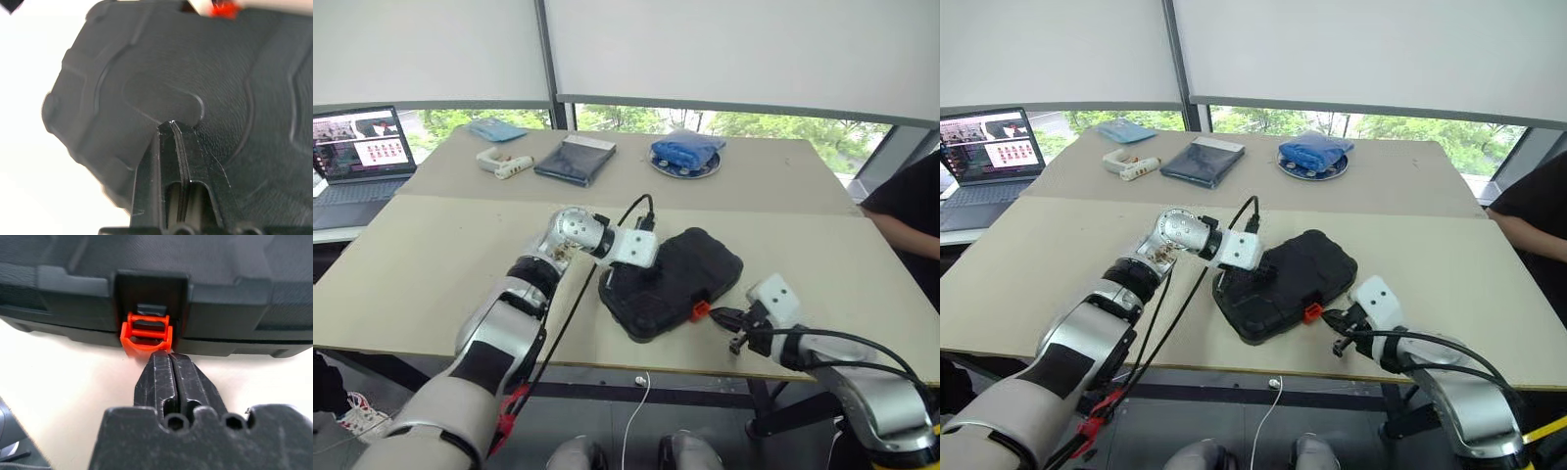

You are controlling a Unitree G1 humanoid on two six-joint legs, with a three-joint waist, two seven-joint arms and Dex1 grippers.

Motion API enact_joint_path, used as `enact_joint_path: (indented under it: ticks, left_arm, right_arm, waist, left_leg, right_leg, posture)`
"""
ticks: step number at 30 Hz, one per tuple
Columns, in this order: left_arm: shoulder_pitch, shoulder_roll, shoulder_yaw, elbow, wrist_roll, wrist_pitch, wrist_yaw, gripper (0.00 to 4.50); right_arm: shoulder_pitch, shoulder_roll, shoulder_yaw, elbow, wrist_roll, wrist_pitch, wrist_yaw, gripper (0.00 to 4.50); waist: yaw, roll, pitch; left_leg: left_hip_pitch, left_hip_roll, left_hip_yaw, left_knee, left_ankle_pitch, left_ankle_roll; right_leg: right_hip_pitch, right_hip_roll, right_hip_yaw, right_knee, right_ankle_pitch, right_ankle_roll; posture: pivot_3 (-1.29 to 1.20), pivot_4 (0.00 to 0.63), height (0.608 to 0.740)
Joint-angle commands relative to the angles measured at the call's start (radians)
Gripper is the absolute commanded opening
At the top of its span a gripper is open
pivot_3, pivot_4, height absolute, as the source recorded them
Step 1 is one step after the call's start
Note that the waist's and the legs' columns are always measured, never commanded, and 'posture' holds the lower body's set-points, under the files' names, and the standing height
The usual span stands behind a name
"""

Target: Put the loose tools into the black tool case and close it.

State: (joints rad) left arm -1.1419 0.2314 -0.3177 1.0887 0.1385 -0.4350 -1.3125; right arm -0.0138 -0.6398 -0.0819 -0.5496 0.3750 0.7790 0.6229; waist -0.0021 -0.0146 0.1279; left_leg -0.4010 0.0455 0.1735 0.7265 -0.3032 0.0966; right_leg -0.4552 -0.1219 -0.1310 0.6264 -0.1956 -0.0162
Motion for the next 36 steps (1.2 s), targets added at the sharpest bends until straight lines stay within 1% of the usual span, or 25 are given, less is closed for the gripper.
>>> enact_joint_path:
  ticks: [1,2,4,6,7,8,14,17,19,21,22,24,26,34,36]
  left_arm:
    - [0.053,0.006,-0.024,0.051,0.02,0.123,-0.092,1.05]
    - [0.055,0.007,-0.017,0.045,0.011,0.142,-0.101,1.44]
    - [0.059,0.008,-0.009,0.032,0.001,0.167,-0.107,2.06]
    - [0.061,0.011,-0.01,0.022,0.004,0.17,-0.097,2.83]
    - [0.062,0.011,-0.012,0.019,0.006,0.17,-0.094,3.11]
    - [0.063,0.011,-0.012,0.016,0.006,0.173,-0.094,3.55]
    - [0.062,0.012,-0.016,0.012,0.017,0.159,-0.072,3.55]
    - [0.062,0.011,-0.016,0.012,0.018,0.153,-0.065,3.59]
    - [0.062,0.012,-0.018,0.012,0.019,0.149,-0.062,3.59]
    - [0.065,0.014,-0.021,0.011,0.023,0.139,-0.058,3.59]
    - [0.068,0.015,-0.023,0.011,0.025,0.134,-0.057,3.59]
    - [0.072,0.016,-0.024,0.01,0.027,0.128,-0.057,3.59]
    - [0.072,0.016,-0.024,0.01,0.027,0.127,-0.058,3.59]
    - [0.062,0.008,-0.024,0.019,0.029,0.123,-0.053,3.59]
    - [0.059,0.007,-0.026,0.022,0.033,0.116,-0.049,3.59]
  right_arm:
    - [0.02,0.016,-0.01,-0.054,0.019,-0.009,-0.016,1.83]
    - [0.02,0.029,-0.002,-0.055,0.017,-0.013,-0.027,2.19]
    - [0.017,0.049,0.017,-0.052,0.003,-0.026,-0.045,2.87]
    - [0.006,0.069,0.035,-0.035,-0.015,-0.034,-0.069,3.57]
    - [0.001,0.076,0.039,-0.027,-0.019,-0.034,-0.078,3.58]
    - [-0.003,0.084,0.042,-0.018,-0.019,-0.032,-0.083,3.58]
    - [-0.019,0.115,0.068,0.015,-0.014,-0.021,-0.106,3.58]
    - [0.0,0.114,0.059,-0.015,-0.007,-0.02,-0.115,2.84]
    - [0.018,0.109,0.047,-0.048,0.001,-0.018,-0.117,2.17]
    - [0.043,0.103,0.03,-0.088,0.009,-0.018,-0.12,1.42]
    - [0.056,0.1,0.023,-0.106,0.01,-0.02,-0.123,1.22]
    - [0.077,0.101,0.013,-0.132,0.005,-0.027,-0.134,1.17]
    - [0.085,0.109,0.005,-0.147,0.004,-0.039,-0.146,1.17]
    - [0.095,0.115,0.01,-0.171,0.006,-0.042,-0.163,1.17]
    - [0.087,0.099,0.027,-0.154,-0.019,-0.034,-0.171,1.17]
  waist:
    - [0.0,0.0,0.0]
    - [-0.001,0.0,0.0]
    - [-0.004,0.0,0.0]
    - [-0.006,0.0,0.0]
    - [-0.007,0.0,0.0]
    - [-0.008,0.0,0.0]
    - [-0.01,0.0,0.0]
    - [-0.01,0.0,0.0]
    - [-0.009,0.0,0.0]
    - [-0.009,0.0,0.0]
    - [-0.009,0.0,0.0]
    - [-0.006,0.001,0.0]
    - [-0.003,0.001,0.0]
    - [0.003,0.001,0.0]
    - [0.003,0.001,0.0]
  left_leg:
    - [-0.002,0.0,0.0,0.0,0.001,0.002]
    - [-0.004,0.0,0.0,0.0,0.0,0.002]
    - [-0.004,0.0,0.0,0.0,-0.002,-0.003]
    - [-0.004,0.0,0.0,0.0,-0.001,-0.006]
    - [-0.004,0.0,0.0,0.0,-0.001,-0.006]
    - [-0.004,0.0,0.0,0.0,-0.002,-0.007]
    - [-0.003,0.0,0.0,0.0,-0.003,-0.006]
    - [-0.003,0.0,0.0,0.0,-0.006,-0.002]
    - [-0.003,0.0,0.0,0.0,-0.006,-0.002]
    - [-0.002,0.0,0.0,0.0,-0.006,-0.002]
    - [-0.002,0.0,0.0,0.0,-0.006,-0.002]
    - [-0.003,0.0,0.0,0.0,-0.006,-0.002]
    - [-0.003,0.0,0.0,0.0,-0.003,-0.007]
    - [-0.003,0.0,0.0,0.0,-0.003,-0.007]
    - [-0.003,0.0,0.0,0.0,-0.003,-0.007]
  right_leg:
    - [0.0,0.001,0.0,0.0,0.002,0.004]
    - [-0.001,0.001,0.0,0.0,0.002,0.005]
    - [-0.001,0.007,0.001,0.0,0.0,0.005]
    - [-0.001,0.008,0.001,0.0,-0.002,0.004]
    - [-0.001,0.008,0.001,0.0,-0.003,0.004]
    - [-0.001,0.008,0.001,0.0,-0.004,0.004]
    - [0.0,0.007,0.002,0.0,-0.005,0.005]
    - [-0.001,0.007,0.002,0.001,-0.005,0.005]
    - [-0.001,0.007,0.002,0.002,-0.005,0.005]
    - [-0.001,0.007,0.002,0.002,-0.005,0.004]
    - [-0.001,0.007,0.002,0.002,-0.005,0.004]
    - [-0.001,0.007,0.002,0.002,-0.005,0.004]
    - [-0.001,0.007,0.002,0.002,-0.005,0.004]
    - [-0.001,0.007,0.002,0.002,-0.006,0.004]
    - [-0.001,0.007,0.002,0.002,-0.006,0.004]
  posture:
    - [0.0,0.15,0.718]
    - [0.0,0.15,0.718]
    - [0.0,0.15,0.718]
    - [0.0,0.15,0.718]
    - [0.0,0.15,0.718]
    - [0.0,0.15,0.718]
    - [0.0,0.15,0.718]
    - [0.0,0.15,0.718]
    - [0.0,0.15,0.718]
    - [0.0,0.15,0.718]
    - [0.0,0.15,0.718]
    - [0.0,0.15,0.718]
    - [0.0,0.15,0.718]
    - [0.0,0.15,0.718]
    - [0.0,0.15,0.718]
